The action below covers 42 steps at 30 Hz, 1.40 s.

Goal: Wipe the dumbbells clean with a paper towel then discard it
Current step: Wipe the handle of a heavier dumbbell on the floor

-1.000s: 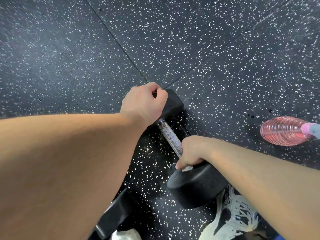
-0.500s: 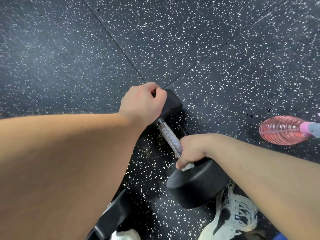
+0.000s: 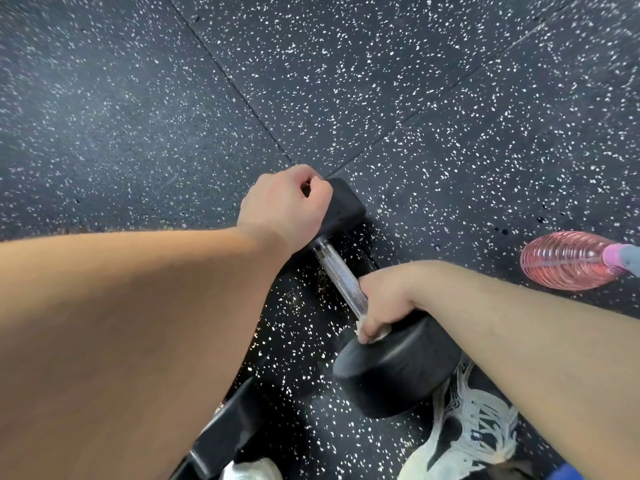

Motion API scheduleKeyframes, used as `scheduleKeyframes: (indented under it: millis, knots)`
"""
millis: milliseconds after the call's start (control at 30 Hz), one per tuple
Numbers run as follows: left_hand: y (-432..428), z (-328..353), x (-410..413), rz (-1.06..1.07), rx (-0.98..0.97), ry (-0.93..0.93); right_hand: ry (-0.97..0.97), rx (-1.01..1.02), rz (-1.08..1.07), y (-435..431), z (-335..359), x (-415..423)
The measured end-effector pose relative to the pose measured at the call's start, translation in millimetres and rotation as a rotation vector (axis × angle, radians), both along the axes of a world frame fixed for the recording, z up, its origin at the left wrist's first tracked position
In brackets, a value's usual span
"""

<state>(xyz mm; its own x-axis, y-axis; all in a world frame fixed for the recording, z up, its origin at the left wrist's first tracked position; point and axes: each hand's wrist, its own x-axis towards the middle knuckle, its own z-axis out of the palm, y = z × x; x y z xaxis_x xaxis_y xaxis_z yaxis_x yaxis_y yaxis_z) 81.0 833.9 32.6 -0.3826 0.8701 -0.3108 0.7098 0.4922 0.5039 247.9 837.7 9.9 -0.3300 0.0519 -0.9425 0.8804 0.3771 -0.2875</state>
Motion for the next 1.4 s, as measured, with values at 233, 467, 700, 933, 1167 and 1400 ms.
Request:
scheduleKeyframes:
  millis: [233,467,700,933,1167,1400]
  knots:
    - [0.7,1.3,1.5,0.004,-0.006,0.006,-0.051,0.249,-0.122,-26.1,-13.6,-10.7]
    - [-0.3,0.5,-0.3,-0.018,0.004,-0.001,0.052,0.084,0.075,-1.8,-6.5,3.9]
    - [-1.6,-1.1,-2.6,-0.020,0.004,0.002,0.048,0.116,0.100,27.2,5.7,20.5]
    - [1.3,0.0,0.4,-0.016,-0.006,0.005,-0.008,0.194,0.233,4.7,8.7,2.6]
    - [-0.8,-0.6,-1.8,-0.019,0.000,0.000,0.041,0.003,0.116,19.8,23.2,9.8]
    - [0.8,1.2,0.9,-0.009,-0.008,0.002,0.051,0.139,0.137,11.8,15.6,8.4]
